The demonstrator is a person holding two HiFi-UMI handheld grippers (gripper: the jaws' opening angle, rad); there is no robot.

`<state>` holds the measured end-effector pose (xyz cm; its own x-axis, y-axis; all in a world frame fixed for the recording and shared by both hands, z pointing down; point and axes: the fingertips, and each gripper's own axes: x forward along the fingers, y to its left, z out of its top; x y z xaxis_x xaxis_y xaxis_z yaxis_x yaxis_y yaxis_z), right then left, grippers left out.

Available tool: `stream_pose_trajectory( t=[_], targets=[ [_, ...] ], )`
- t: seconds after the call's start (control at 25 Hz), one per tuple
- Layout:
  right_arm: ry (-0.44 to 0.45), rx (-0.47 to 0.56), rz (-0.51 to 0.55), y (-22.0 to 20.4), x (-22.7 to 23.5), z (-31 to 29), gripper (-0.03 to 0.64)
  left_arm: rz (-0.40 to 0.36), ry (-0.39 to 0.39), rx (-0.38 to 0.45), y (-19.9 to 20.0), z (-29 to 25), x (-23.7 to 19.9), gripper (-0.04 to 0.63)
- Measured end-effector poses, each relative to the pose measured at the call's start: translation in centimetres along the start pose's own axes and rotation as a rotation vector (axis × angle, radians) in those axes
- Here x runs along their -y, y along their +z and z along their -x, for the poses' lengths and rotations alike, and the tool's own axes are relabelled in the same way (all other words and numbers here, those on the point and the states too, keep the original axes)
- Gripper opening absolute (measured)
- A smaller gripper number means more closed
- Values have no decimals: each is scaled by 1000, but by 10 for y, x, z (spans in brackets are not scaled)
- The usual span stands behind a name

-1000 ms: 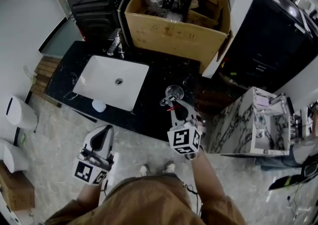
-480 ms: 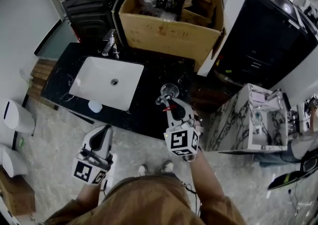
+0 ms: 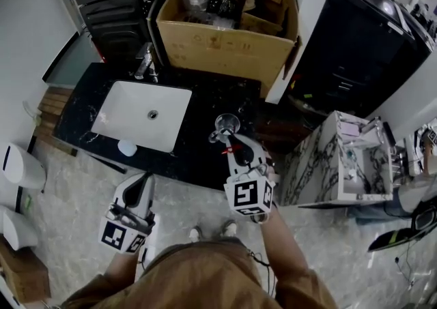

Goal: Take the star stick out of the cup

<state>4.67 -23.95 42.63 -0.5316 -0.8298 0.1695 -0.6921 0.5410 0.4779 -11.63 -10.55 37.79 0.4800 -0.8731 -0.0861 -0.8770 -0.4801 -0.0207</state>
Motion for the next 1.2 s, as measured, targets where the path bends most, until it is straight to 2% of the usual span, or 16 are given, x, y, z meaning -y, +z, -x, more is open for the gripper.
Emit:
stream_pose_trajectory(
  t=[0.56,0.84,1.2],
  targets=[
    [-19,11,-10,5,8,19,14,4,-43,12,2,-8,7,2],
    [-15,-2,17,10,6,24,14,2,-52,16,3,-8,7,0],
    [-25,8,-9,12,1,28,14,10,-64,17,1,-10,7,2]
  ],
)
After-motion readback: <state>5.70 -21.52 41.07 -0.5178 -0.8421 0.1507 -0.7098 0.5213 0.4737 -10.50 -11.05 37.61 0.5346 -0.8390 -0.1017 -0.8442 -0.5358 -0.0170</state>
